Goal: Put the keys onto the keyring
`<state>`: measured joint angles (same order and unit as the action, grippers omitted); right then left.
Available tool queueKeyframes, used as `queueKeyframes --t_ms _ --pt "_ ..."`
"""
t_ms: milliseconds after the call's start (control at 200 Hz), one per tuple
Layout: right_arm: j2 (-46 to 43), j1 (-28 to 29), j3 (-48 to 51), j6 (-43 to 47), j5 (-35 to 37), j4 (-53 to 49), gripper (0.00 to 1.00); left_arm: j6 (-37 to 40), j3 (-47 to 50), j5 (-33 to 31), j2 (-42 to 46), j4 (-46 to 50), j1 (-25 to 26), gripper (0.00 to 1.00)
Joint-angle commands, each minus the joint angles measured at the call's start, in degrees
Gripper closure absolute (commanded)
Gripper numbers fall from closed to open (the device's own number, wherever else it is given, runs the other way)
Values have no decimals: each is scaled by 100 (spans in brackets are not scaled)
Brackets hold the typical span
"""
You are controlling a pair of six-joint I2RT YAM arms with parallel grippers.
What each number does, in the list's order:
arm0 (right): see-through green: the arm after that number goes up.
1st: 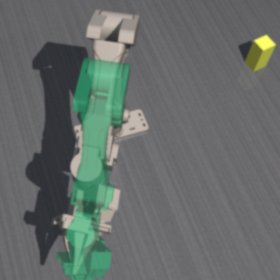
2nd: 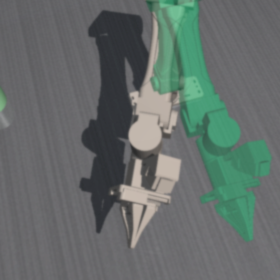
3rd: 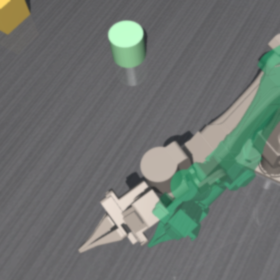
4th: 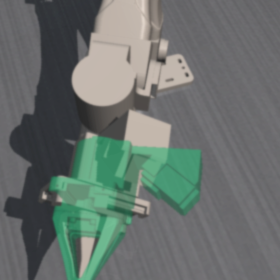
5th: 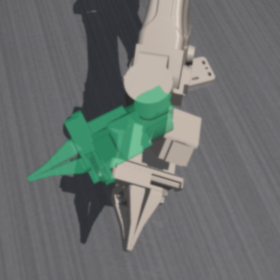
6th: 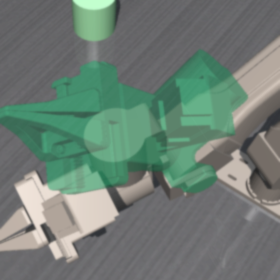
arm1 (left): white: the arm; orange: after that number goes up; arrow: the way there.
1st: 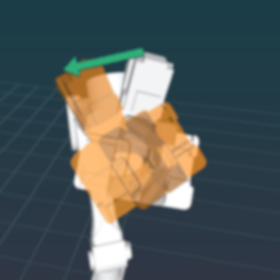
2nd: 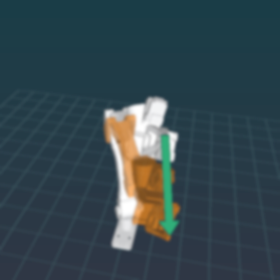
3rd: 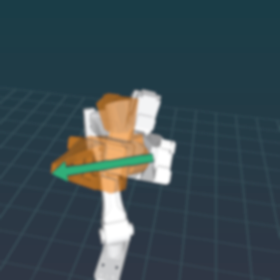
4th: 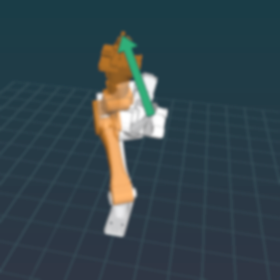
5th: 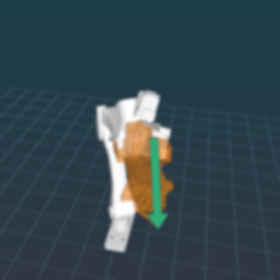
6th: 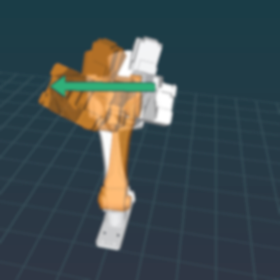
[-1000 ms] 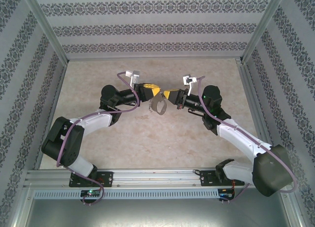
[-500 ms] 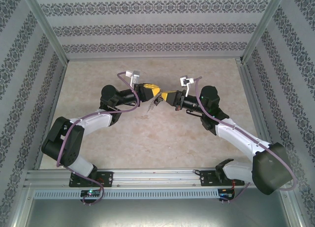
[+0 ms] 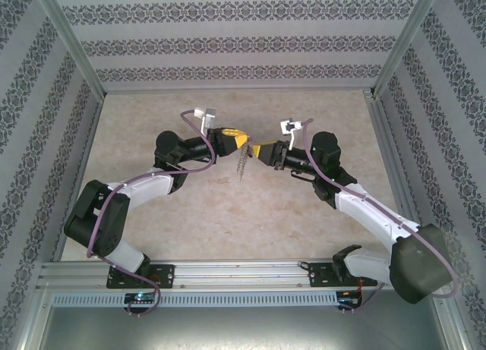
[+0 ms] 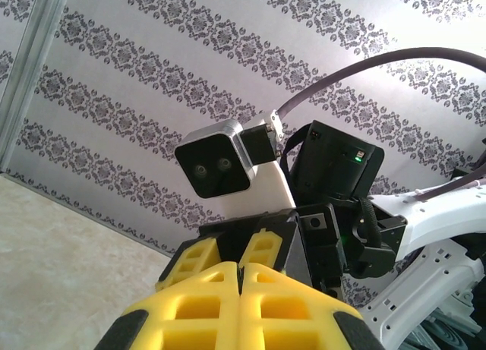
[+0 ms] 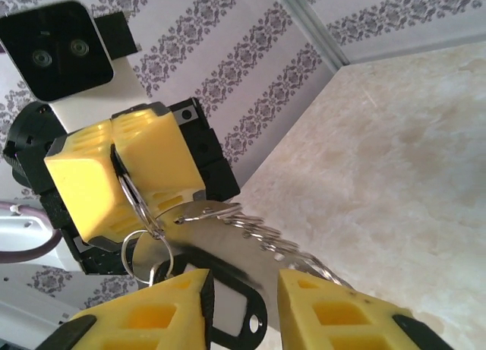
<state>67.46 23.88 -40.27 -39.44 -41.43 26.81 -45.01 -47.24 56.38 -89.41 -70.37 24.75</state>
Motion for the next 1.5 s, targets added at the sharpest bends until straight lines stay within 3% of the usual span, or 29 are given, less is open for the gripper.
queueKeyframes --t_ms 0,220,410,540,1124,1369,1499 --pt "-414 -210 136 96 -31 -109 70 -71 -180 84 16 -490 58 100" --pt "-765 -386 67 21 83 -126 65 -103 -199 62 -37 -563 56 100" --pt "-538 -29 -220 -29 534 122 49 -200 -166 -58 -159 -765 57 100" --pt "-362 129 -287 -149 788 451 47 -288 -147 -93 -204 -895 69 100" --pt "136 381 -332 -380 770 1055 67 -270 -102 -136 -183 -870 80 100" --pt "223 421 -402 -398 601 1086 68 -272 -101 -137 -176 -873 82 100" --pt "255 443 -403 -387 568 1088 76 -282 -110 -123 -175 -856 83 100"
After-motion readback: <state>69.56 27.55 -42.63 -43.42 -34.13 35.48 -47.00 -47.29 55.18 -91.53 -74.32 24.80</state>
